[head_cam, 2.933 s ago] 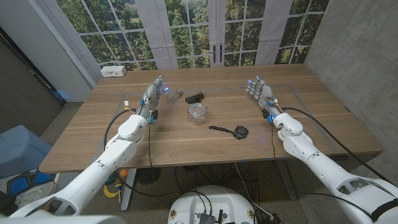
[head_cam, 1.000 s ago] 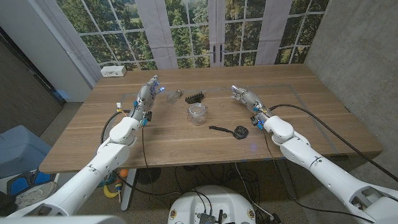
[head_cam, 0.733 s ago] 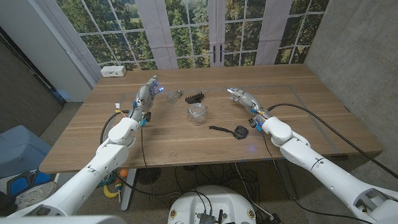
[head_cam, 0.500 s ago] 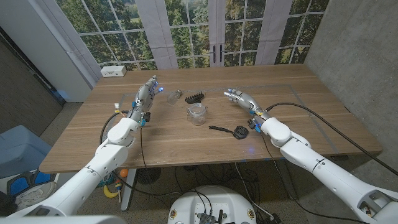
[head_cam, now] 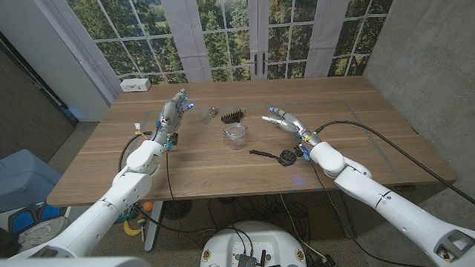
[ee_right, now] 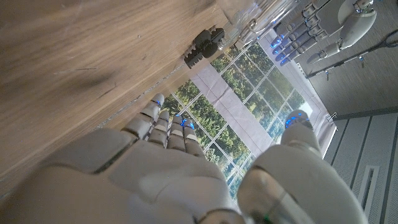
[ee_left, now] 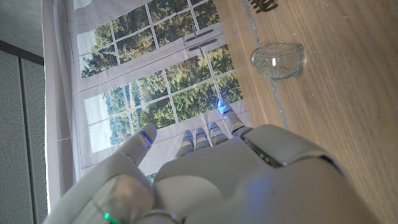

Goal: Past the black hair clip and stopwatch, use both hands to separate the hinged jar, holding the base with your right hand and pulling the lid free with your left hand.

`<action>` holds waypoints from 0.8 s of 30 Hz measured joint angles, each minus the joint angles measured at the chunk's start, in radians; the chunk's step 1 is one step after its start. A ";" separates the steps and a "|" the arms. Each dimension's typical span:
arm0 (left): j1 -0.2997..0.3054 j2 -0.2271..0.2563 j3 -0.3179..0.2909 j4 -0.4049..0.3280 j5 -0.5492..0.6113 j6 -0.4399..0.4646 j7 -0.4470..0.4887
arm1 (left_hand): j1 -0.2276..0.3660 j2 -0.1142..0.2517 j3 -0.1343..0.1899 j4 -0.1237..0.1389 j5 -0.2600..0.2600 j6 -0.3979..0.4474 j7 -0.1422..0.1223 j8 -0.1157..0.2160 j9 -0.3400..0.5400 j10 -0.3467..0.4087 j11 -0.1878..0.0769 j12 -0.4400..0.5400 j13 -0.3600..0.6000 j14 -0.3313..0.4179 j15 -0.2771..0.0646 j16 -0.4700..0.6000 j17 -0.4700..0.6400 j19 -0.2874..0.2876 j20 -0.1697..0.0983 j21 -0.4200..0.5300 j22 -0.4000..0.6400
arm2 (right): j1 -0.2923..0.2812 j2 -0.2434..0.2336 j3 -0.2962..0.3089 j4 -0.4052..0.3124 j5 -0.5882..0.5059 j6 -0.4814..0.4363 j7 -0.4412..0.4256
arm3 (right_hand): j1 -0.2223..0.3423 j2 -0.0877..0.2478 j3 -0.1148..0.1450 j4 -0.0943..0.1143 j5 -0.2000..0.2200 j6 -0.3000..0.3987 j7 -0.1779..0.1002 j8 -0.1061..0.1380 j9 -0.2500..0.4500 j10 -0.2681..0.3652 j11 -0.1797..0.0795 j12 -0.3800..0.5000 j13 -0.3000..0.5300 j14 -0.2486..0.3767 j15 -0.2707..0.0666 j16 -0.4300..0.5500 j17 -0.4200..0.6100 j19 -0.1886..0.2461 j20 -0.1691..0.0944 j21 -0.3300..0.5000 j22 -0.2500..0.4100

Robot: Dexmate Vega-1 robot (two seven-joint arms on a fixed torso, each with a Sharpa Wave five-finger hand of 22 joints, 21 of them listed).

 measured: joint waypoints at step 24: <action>0.022 0.011 -0.039 0.004 -0.040 -0.024 -0.029 | -0.018 -0.008 0.000 0.000 -0.001 0.011 0.000 0.000 0.000 0.016 0.005 0.000 0.000 0.011 0.000 0.000 0.000 0.009 0.002 -0.011 0.000 | -0.020 0.005 -0.050 -0.044 -0.177 -0.063 -0.078 | 0.029 0.029 -0.012 0.004 0.021 0.004 -0.004 0.003 0.000 0.011 -0.011 0.008 0.005 0.011 -0.011 0.011 -0.005 0.004 -0.004 0.005 0.000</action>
